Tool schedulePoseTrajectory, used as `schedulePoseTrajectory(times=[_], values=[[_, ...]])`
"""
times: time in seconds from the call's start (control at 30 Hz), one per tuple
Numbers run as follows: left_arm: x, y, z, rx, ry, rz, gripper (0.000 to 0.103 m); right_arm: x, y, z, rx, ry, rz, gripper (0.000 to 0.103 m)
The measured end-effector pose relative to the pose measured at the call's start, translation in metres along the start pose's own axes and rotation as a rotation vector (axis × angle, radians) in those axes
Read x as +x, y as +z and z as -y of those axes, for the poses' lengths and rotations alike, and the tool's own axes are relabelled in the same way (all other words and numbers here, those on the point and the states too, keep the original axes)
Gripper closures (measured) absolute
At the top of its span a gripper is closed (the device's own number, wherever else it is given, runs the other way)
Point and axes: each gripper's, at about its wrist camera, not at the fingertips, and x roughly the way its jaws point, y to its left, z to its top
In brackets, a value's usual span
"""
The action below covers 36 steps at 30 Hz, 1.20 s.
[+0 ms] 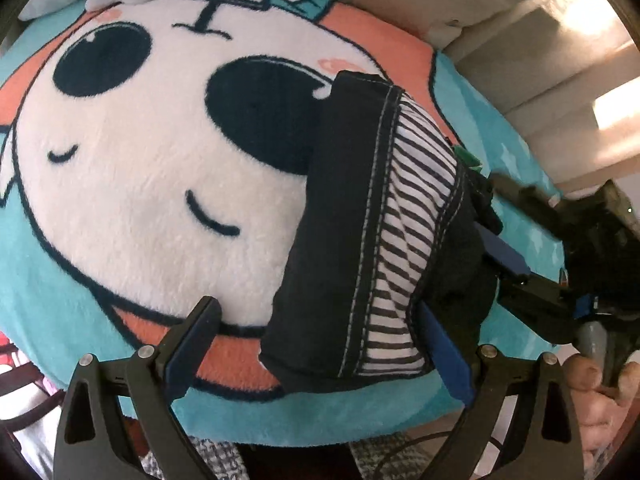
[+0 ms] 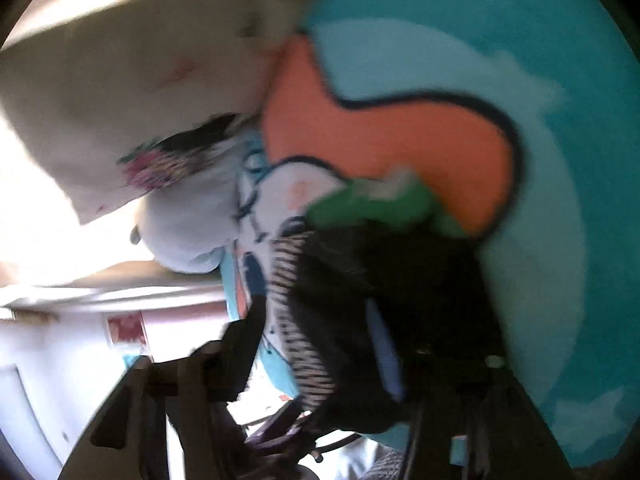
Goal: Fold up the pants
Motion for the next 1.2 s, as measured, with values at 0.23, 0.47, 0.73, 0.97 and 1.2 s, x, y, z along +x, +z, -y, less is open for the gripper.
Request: schedulePoseTrajectory(times=[0.23,0.47,0.73,0.97,1.2], values=[[-0.042,0.005,-0.005,0.011,-0.007,0.080,0.007,-0.030,0.000,-0.009,-0.123,-0.199,0.090,0.067],[-0.036,0.025,-0.010,0.039,0.135,0.096,0.007,-0.036,-0.031,-0.042,-0.433,-0.497,0.217,0.057],[-0.006,0.016,0.019,0.172,0.242,0.025,0.007,-0.013,-0.048,-0.022,-0.524,-0.614,0.183,0.032],[-0.052,0.014,0.010,0.117,0.189,0.138,0.007,-0.044,-0.051,-0.034,-0.528,-0.571,0.297,0.032],[-0.094,0.014,0.034,0.170,0.285,0.336,0.007,-0.053,-0.054,-0.047,-0.538,-0.549,0.341,0.031]])
